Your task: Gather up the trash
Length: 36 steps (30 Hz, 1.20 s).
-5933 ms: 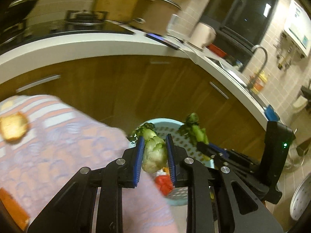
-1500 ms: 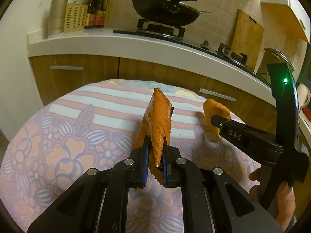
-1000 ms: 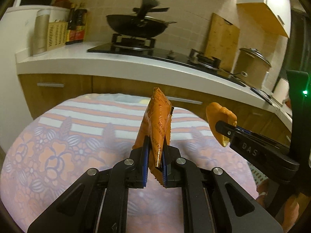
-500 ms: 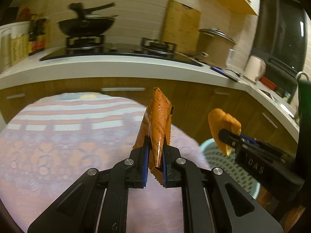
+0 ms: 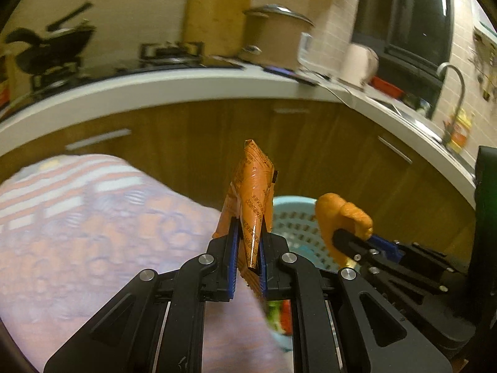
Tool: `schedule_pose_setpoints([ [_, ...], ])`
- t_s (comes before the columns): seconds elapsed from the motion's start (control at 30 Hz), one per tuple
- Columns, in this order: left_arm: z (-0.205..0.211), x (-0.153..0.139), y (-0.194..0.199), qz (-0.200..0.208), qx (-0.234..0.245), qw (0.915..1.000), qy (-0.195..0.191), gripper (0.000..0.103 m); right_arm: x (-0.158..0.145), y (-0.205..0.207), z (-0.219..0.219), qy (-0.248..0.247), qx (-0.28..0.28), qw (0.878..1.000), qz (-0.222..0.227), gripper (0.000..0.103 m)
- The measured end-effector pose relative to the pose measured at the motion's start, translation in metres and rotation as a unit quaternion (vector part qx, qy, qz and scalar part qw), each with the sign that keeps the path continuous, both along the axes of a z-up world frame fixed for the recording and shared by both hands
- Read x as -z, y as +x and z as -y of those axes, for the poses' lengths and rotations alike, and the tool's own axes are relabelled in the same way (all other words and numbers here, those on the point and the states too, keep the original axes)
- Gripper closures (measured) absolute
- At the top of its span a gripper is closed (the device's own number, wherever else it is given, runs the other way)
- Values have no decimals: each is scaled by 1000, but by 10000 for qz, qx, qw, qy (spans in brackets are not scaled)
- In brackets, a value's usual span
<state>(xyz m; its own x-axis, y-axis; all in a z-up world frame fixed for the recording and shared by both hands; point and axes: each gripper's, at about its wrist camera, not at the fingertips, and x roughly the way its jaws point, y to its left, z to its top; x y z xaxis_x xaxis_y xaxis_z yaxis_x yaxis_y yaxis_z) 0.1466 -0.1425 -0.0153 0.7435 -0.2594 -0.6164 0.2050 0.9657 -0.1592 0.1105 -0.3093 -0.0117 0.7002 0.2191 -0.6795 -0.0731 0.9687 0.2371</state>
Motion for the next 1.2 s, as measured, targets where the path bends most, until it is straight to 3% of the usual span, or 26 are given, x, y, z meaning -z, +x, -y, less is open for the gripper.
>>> schedule_pose_setpoints([
  [0.1, 14, 8, 9, -186, 508, 9980, -329, 86, 12, 3, 19, 157, 189, 9995, -199, 81],
  [0.37, 30, 20, 29, -350, 762, 9957, -405, 84, 32, 10, 47, 376, 479, 9968, -528, 77],
  [0.4, 30, 20, 30, -343, 787, 9955, -402, 78, 33, 10, 49, 400, 499, 9964, -558, 75],
  [0.43, 29, 20, 30, -322, 792, 9955, -412, 65, 34, 10, 51, 426, 529, 9960, -575, 68],
  [0.47, 27, 19, 29, -250, 702, 9964, -412, 59, 34, 9, 53, 443, 594, 9956, -565, 55],
  [0.53, 22, 15, 24, -138, 635, 9969, -447, 53, 33, 8, 57, 431, 674, 9955, -510, 49],
  [0.77, 7, 4, 16, 5, 549, 9971, -521, 51, 23, 2, 60, 413, 714, 9959, -366, 49],
  [1.0, -11, -17, -3, 330, 381, 9967, -629, 42, -6, -10, 50, 277, 698, 9972, -34, 49],
  [1.2, -27, -47, -32, 866, 199, 9940, -633, 27, -42, -28, 37, 58, 684, 9965, 473, 49],
])
